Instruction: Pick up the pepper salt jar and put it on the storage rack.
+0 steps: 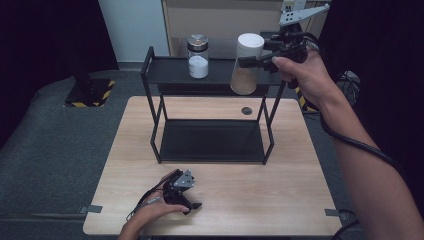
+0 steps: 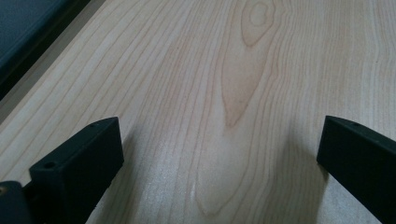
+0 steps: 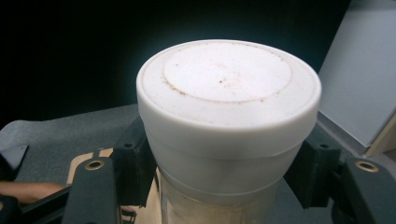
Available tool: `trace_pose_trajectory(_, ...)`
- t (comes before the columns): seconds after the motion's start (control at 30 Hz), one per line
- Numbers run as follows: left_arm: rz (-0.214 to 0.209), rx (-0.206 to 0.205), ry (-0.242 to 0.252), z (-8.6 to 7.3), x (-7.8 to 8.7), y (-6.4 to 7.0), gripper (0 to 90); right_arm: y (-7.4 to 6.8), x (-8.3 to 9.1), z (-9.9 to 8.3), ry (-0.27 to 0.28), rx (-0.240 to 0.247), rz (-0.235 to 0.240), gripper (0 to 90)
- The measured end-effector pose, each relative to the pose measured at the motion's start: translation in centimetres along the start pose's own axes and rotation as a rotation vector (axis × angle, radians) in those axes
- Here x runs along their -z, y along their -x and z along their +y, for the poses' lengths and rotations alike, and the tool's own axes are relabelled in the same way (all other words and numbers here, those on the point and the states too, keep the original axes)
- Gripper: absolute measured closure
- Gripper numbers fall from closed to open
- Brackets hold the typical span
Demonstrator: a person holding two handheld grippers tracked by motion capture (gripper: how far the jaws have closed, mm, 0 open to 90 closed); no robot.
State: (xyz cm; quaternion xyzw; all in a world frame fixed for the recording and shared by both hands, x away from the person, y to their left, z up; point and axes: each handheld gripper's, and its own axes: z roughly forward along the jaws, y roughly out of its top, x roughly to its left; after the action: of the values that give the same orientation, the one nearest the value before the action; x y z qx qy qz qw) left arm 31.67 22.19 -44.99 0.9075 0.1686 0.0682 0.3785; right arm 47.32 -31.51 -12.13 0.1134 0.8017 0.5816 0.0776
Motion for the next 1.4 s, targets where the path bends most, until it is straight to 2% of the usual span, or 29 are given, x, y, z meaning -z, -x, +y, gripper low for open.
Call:
trace_pose_trajectory(0.27,0.0,0.0,0.0,0.0,0.0,0.0,0.0,0.5,-0.6,1.1,-0.007,-0.007,-0.052,36.0)
trace_pose_trajectory(0.53,0.0,0.0,0.0,0.0,0.0,0.0,0.0,0.7,-2.0,1.8,-0.041,-0.009,-0.102,36.0)
trace_pose_trajectory(1.03,0.0,-0.001,0.001,0.0,0.0,0.0,0.0,1.8,-3.8,1.4,-0.059,-0.048,-0.154,36.0)
trace_pose_trajectory(1.4,0.0,0.0,0.0,0.0,0.0,0.0,0.0,2.3,-4.5,1.1,-0.065,-0.061,-0.163,36.0)
